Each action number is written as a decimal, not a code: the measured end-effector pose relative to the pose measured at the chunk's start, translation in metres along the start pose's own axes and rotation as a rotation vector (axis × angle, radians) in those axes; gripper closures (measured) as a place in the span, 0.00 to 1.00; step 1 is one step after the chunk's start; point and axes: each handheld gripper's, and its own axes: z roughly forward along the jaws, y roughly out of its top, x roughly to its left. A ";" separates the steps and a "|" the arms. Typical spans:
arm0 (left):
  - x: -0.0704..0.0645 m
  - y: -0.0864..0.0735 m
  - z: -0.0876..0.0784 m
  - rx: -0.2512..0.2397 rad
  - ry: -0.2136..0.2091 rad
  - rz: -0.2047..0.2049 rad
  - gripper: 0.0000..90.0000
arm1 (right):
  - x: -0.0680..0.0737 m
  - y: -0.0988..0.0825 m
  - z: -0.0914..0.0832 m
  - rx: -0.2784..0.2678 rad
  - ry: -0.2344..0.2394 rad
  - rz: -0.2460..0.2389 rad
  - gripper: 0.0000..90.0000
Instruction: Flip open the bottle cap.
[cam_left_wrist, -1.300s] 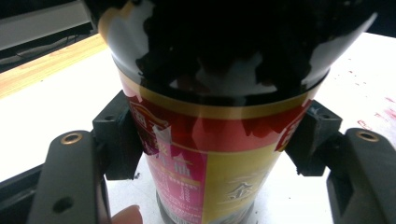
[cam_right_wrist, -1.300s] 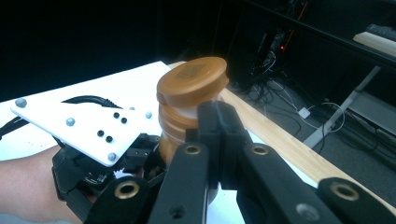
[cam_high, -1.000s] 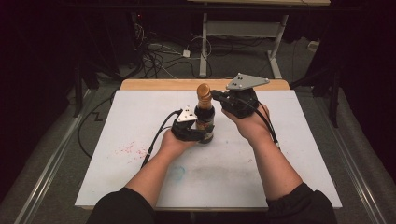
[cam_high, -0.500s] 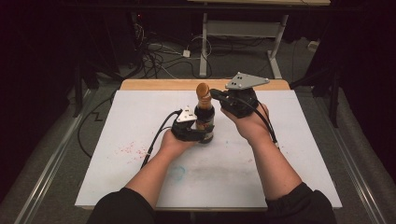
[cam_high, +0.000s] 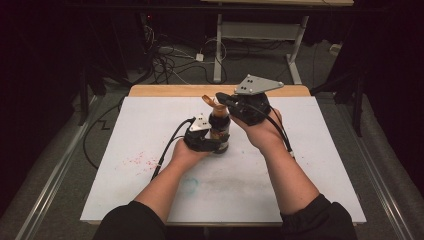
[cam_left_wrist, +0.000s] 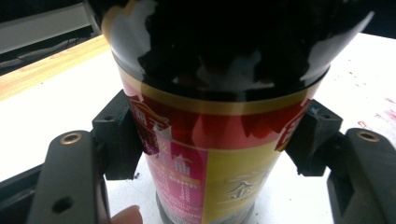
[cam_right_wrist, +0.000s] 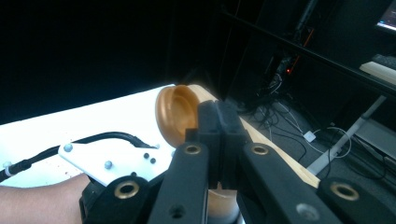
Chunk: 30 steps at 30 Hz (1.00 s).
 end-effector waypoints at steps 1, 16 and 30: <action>0.000 0.000 0.000 0.000 0.000 0.001 0.33 | -0.001 -0.001 -0.001 0.000 -0.004 0.006 1.00; 0.000 0.000 0.000 0.003 -0.001 0.002 0.32 | -0.024 -0.043 -0.019 0.037 -0.044 0.085 1.00; 0.000 0.000 0.000 0.004 0.005 0.001 0.32 | -0.025 -0.100 -0.008 0.118 -0.039 0.152 1.00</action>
